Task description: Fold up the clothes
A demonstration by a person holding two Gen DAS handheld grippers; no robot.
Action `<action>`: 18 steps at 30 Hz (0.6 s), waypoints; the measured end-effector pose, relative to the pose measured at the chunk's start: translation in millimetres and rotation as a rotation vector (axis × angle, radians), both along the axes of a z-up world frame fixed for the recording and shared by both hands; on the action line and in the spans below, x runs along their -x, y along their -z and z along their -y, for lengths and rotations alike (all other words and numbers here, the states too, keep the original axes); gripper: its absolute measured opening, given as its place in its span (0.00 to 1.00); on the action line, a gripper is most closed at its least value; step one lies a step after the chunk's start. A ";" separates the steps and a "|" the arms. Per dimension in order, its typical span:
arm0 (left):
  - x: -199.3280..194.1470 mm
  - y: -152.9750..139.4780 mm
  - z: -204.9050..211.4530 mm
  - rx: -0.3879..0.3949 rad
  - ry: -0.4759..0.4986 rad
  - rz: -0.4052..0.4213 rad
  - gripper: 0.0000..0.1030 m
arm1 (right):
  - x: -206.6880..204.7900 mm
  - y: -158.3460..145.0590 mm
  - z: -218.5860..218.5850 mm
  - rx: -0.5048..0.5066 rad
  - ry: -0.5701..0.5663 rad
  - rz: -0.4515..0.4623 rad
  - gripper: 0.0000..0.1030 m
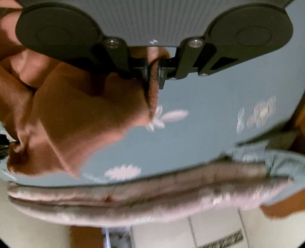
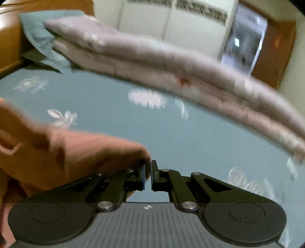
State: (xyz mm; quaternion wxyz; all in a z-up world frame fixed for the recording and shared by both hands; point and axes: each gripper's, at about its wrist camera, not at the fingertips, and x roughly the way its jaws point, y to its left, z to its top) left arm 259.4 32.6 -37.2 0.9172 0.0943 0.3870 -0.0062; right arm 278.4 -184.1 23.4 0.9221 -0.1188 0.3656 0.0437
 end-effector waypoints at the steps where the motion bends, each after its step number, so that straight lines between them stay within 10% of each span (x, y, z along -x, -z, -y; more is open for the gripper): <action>1: 3.2 2.3 -1.2 0.009 -0.006 -0.005 0.10 | -3.5 3.9 2.5 -0.023 0.002 -0.026 0.13; 6: 32.9 -11.0 -14.1 0.069 0.032 -0.007 0.14 | 21.7 -0.1 12.4 -0.088 -0.023 -0.052 0.33; 9: 54.9 -26.8 -18.6 0.100 0.071 -0.009 0.29 | 61.1 -19.6 18.2 -0.138 -0.059 0.000 0.68; 18: 52.5 -16.1 20.3 -0.085 0.225 0.000 0.32 | 158.6 -11.0 -4.6 -0.196 -0.205 -0.021 0.69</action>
